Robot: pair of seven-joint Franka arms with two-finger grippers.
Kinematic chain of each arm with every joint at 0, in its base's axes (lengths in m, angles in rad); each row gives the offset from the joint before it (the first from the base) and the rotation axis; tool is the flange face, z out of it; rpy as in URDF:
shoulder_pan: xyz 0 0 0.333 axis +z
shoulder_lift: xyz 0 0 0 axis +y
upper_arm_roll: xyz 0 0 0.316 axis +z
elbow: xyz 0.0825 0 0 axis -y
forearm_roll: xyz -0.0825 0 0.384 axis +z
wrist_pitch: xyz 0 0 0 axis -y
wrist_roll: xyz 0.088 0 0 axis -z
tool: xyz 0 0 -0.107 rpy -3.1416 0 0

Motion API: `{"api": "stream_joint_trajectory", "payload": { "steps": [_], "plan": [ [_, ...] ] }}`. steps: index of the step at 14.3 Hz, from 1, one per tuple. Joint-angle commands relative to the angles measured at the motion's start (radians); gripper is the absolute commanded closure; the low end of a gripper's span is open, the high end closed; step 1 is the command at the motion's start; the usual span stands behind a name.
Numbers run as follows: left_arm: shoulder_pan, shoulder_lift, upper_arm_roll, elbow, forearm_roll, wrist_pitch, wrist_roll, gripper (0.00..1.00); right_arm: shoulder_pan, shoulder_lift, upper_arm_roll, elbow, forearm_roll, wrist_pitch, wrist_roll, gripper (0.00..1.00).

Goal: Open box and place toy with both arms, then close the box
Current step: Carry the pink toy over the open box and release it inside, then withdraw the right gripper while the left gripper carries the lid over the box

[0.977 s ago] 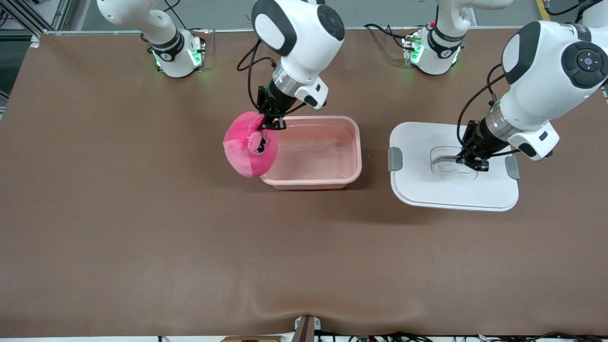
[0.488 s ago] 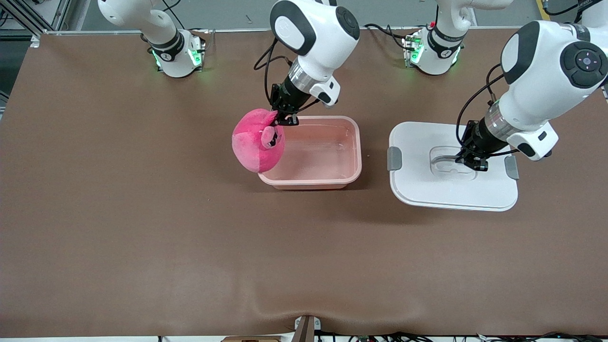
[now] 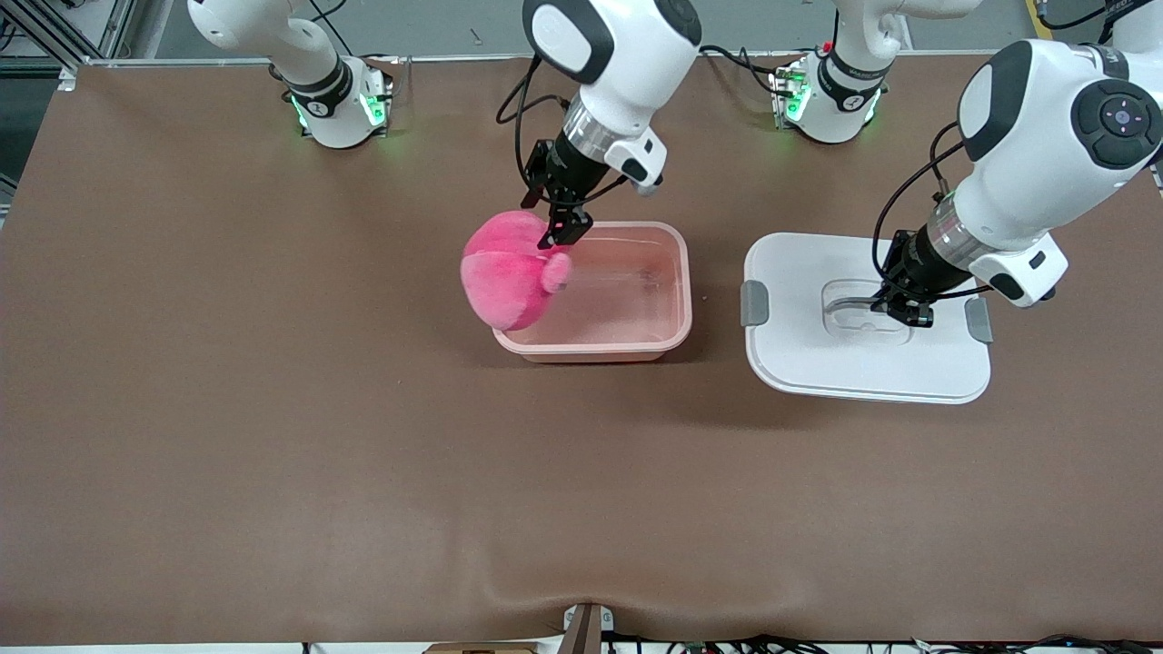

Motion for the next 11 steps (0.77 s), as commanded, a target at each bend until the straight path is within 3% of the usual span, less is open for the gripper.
{"api": "stream_joint_trajectory", "payload": {
  "steps": [1, 6, 11],
  "plan": [
    [0.007, -0.027, -0.005, -0.015, -0.021, -0.011, 0.018, 1.00, 0.016, -0.049, -0.007, 0.079, -0.005, -0.059, 0.012, 0.00],
    [0.005, -0.027, -0.005, -0.014, -0.021, -0.011, 0.018, 1.00, -0.068, -0.105, -0.029, 0.076, 0.001, -0.111, 0.029, 0.00],
    [-0.008, -0.015, -0.008, -0.005, -0.021, -0.011, -0.002, 1.00, -0.327, -0.129, -0.039, 0.069, 0.011, -0.108, 0.029, 0.00]
  ]
}}
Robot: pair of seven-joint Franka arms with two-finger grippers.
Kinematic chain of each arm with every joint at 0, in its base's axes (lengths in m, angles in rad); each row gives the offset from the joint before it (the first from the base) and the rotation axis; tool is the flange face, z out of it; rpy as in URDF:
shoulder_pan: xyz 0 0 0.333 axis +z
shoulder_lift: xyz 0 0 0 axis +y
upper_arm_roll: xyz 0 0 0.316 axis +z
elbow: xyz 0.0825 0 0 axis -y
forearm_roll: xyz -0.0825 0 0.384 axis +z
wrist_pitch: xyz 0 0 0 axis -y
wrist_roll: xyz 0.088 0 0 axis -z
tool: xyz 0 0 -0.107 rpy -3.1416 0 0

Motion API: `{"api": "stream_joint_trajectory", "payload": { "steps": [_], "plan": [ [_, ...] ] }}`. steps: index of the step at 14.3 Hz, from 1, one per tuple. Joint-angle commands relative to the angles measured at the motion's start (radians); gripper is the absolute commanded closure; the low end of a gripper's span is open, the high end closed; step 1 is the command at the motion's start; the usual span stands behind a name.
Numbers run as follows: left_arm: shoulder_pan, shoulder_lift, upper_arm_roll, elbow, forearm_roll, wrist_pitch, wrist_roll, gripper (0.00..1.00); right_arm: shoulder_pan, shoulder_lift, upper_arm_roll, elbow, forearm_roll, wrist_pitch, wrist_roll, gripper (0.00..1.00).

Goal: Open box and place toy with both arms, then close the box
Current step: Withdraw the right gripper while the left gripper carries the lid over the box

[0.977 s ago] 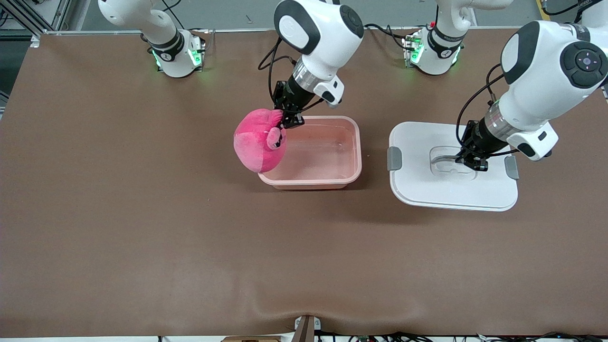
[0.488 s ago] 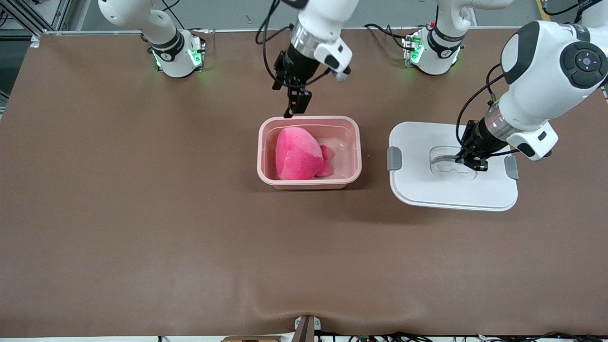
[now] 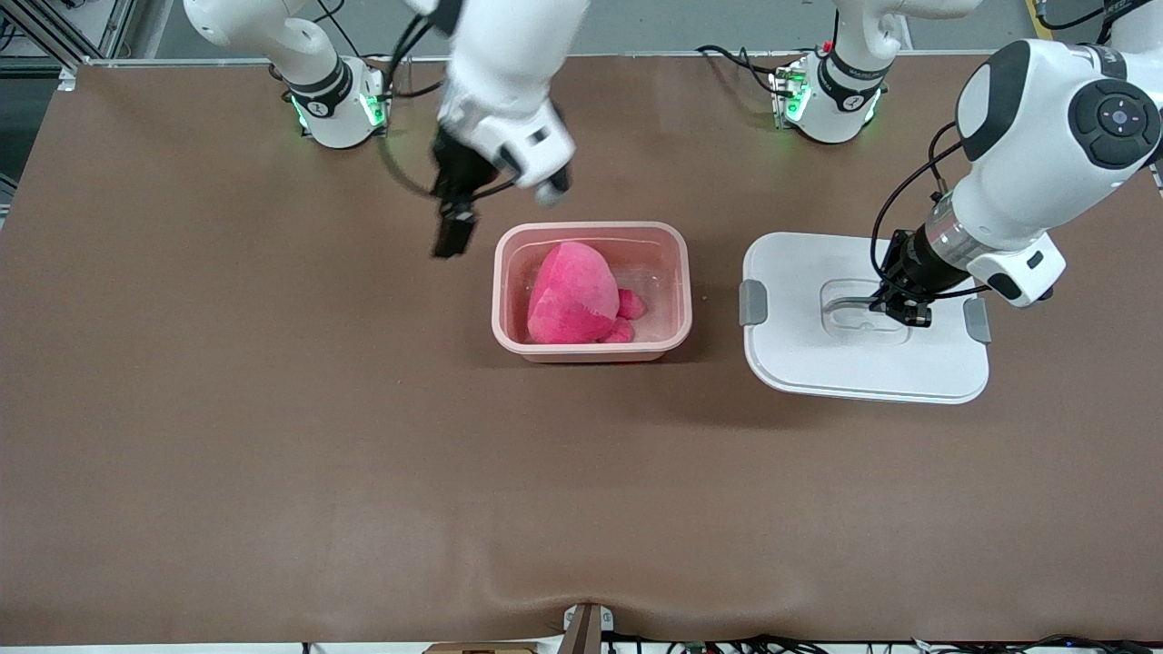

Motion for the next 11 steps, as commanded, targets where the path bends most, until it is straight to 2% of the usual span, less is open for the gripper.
{"api": "stream_joint_trajectory", "payload": {
  "steps": [1, 3, 6, 11],
  "plan": [
    [-0.008, -0.013, -0.007, -0.003, -0.023, -0.011, -0.005, 1.00, -0.152, -0.027, 0.019, -0.014, 0.019, 0.001, 0.010, 0.00],
    [-0.020, -0.005, -0.027, -0.001, -0.023, -0.011, -0.029, 1.00, -0.244, -0.027, 0.018, -0.023, 0.094, -0.005, 0.002, 0.00],
    [-0.020, 0.014, -0.071, 0.022, -0.023, -0.011, -0.101, 1.00, -0.335, -0.046, 0.019, -0.064, 0.105, 0.000, 0.000, 0.00],
    [-0.023, 0.063, -0.154, 0.072, -0.023, -0.010, -0.221, 1.00, -0.552, -0.161, 0.018, -0.211, 0.217, 0.015, 0.000, 0.00]
  ]
}}
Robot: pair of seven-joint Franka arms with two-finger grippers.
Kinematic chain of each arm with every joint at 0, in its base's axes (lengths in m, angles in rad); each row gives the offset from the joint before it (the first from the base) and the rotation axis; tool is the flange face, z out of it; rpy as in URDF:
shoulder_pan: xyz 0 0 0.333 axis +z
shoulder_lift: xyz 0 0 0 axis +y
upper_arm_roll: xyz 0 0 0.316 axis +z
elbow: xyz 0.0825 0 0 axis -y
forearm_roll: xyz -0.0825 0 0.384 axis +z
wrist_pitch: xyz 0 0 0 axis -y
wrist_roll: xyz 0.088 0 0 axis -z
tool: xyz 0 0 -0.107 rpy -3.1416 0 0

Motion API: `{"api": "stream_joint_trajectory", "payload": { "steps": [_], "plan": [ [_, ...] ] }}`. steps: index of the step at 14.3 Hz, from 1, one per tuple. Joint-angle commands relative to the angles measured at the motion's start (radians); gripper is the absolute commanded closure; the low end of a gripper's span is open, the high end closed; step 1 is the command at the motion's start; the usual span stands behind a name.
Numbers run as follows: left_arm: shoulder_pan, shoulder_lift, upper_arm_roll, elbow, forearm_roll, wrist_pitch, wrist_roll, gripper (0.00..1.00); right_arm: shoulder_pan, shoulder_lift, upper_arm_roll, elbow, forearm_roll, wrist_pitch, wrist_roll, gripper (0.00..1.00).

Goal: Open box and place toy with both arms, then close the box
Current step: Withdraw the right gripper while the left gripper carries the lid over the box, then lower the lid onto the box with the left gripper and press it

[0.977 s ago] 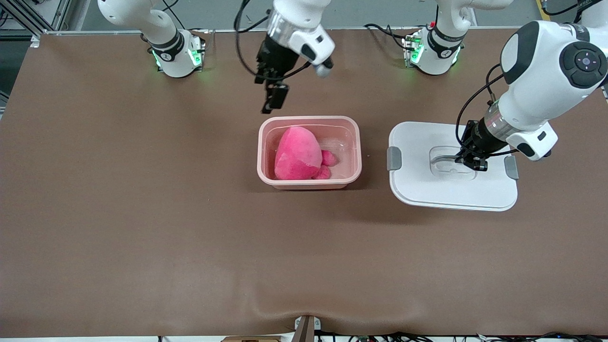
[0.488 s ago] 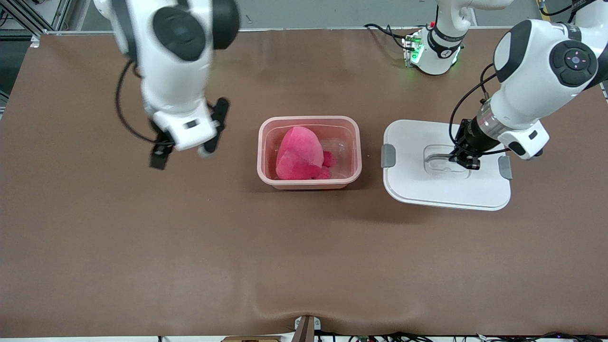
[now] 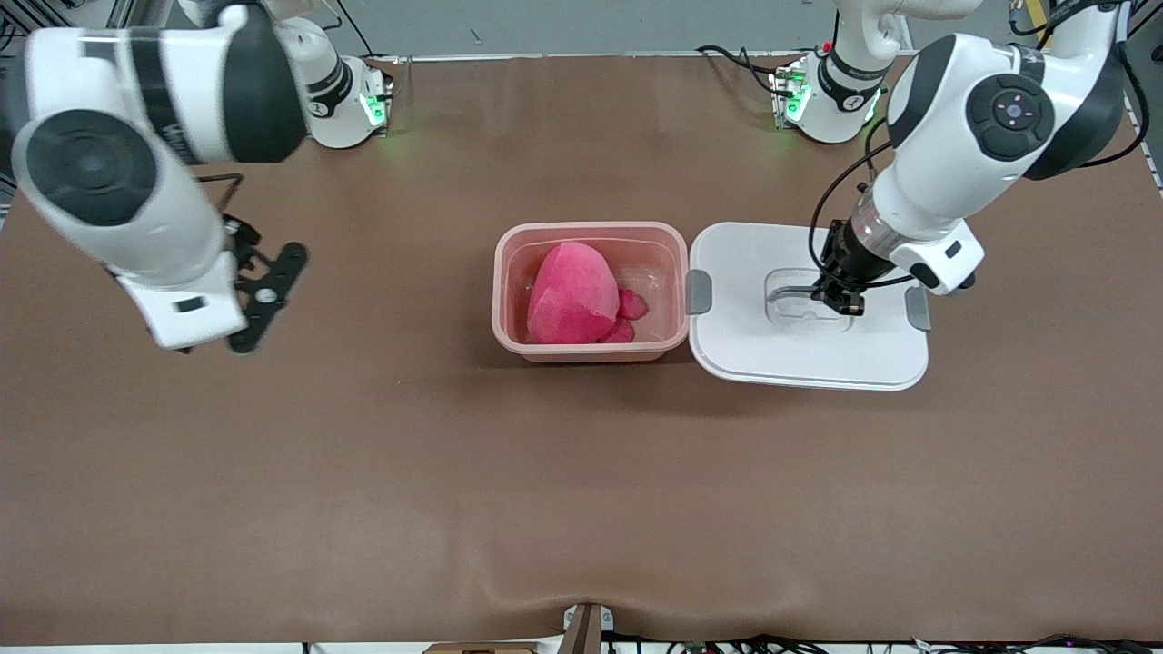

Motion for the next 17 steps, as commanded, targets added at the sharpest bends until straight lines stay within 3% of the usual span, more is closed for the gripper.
{"api": "stream_joint_trajectory", "payload": {
  "steps": [1, 4, 9, 15, 17],
  "plan": [
    [0.002, 0.043, -0.045, 0.060, -0.015, -0.011, -0.070, 1.00, -0.133, -0.109, 0.022, -0.134, 0.077, 0.017, 0.006, 0.00],
    [-0.003, 0.071, -0.090, 0.089, -0.011, -0.011, -0.123, 1.00, -0.205, -0.185, 0.020, -0.235, 0.115, 0.043, 0.012, 0.00],
    [-0.053, 0.116, -0.124, 0.109, 0.000, 0.000, -0.218, 1.00, -0.293, -0.351, 0.020, -0.489, 0.118, 0.222, 0.038, 0.00],
    [-0.158, 0.203, -0.125, 0.173, 0.055, 0.002, -0.388, 1.00, -0.382, -0.404, 0.018, -0.553, 0.163, 0.253, 0.177, 0.00],
    [-0.192, 0.232, -0.125, 0.192, 0.060, 0.003, -0.420, 1.00, -0.376, -0.402, 0.023, -0.553, 0.169, 0.246, 0.304, 0.00]
  ]
}}
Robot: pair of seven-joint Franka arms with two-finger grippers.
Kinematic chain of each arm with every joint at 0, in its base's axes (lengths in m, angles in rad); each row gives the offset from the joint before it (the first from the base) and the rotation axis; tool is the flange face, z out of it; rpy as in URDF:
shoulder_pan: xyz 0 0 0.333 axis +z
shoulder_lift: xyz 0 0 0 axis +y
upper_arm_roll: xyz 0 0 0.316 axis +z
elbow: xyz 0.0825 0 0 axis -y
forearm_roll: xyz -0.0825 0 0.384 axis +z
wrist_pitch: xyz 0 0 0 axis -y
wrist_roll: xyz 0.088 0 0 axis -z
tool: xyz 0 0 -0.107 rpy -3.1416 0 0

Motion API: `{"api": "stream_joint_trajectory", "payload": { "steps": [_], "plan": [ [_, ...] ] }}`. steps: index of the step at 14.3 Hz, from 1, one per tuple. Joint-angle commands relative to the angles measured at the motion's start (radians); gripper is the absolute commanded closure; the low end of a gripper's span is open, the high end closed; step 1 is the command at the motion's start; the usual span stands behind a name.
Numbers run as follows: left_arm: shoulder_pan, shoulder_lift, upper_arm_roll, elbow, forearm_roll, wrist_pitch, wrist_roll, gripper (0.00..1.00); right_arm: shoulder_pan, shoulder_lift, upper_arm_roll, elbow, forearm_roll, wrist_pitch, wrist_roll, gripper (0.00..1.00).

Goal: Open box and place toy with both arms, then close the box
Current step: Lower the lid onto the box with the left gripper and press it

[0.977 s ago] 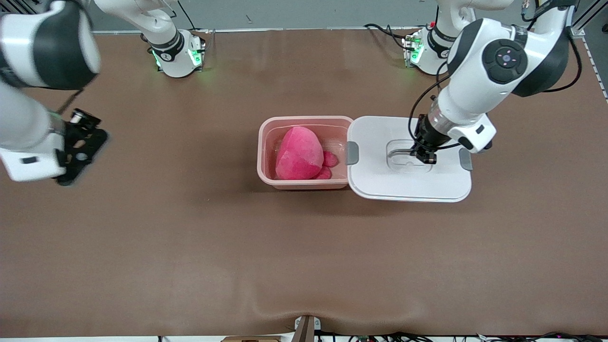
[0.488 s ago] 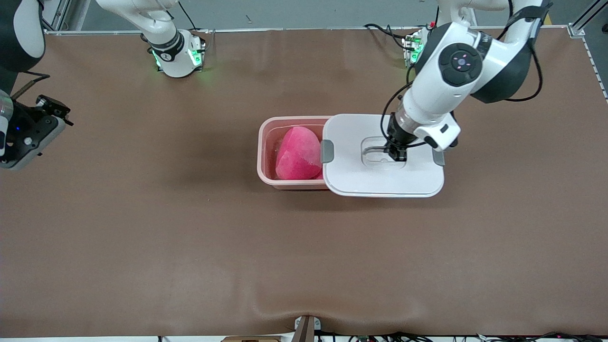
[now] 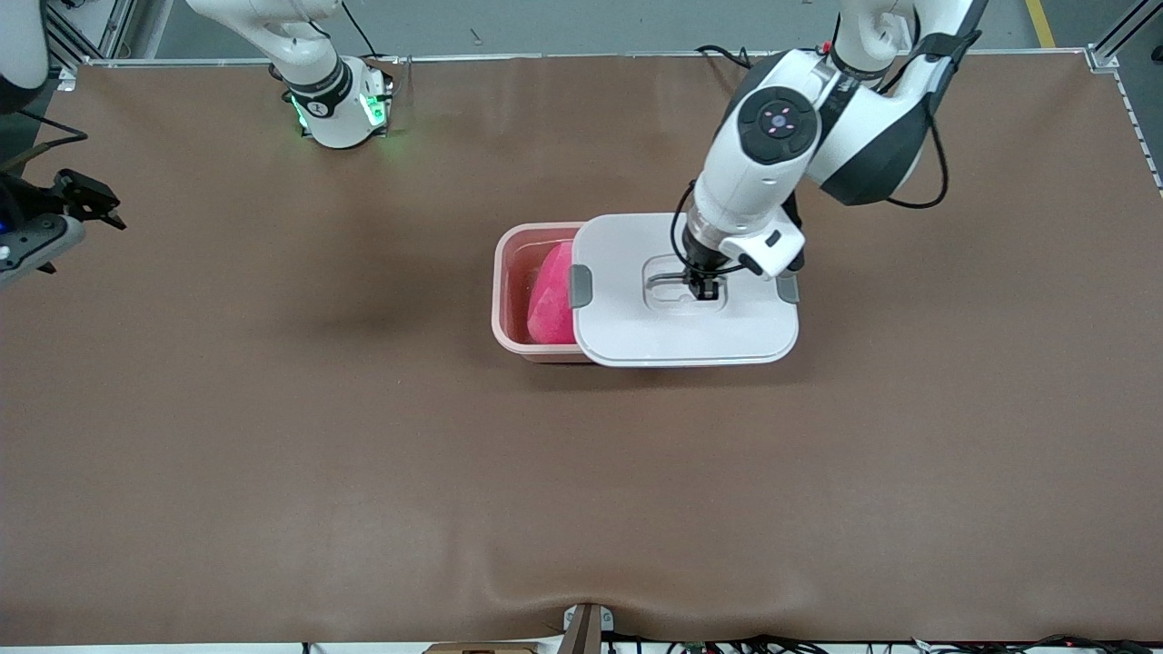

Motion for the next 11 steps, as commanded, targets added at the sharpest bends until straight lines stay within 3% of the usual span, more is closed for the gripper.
{"api": "stream_joint_trajectory", "payload": {
  "steps": [1, 8, 11],
  "plan": [
    [-0.039, 0.052, -0.001, 0.060, 0.024, -0.003, -0.050, 1.00, -0.002, -0.037, 0.029, -0.043, 0.031, 0.014, 0.174, 0.00],
    [-0.090, 0.098, -0.001, 0.065, 0.021, 0.067, -0.055, 1.00, 0.087, -0.021, 0.029, -0.004, 0.104, 0.027, 0.747, 0.00],
    [-0.120, 0.124, 0.001, 0.065, 0.025, 0.103, -0.111, 1.00, 0.069, -0.022, 0.020, 0.036, 0.149, 0.014, 0.776, 0.00]
  ]
}}
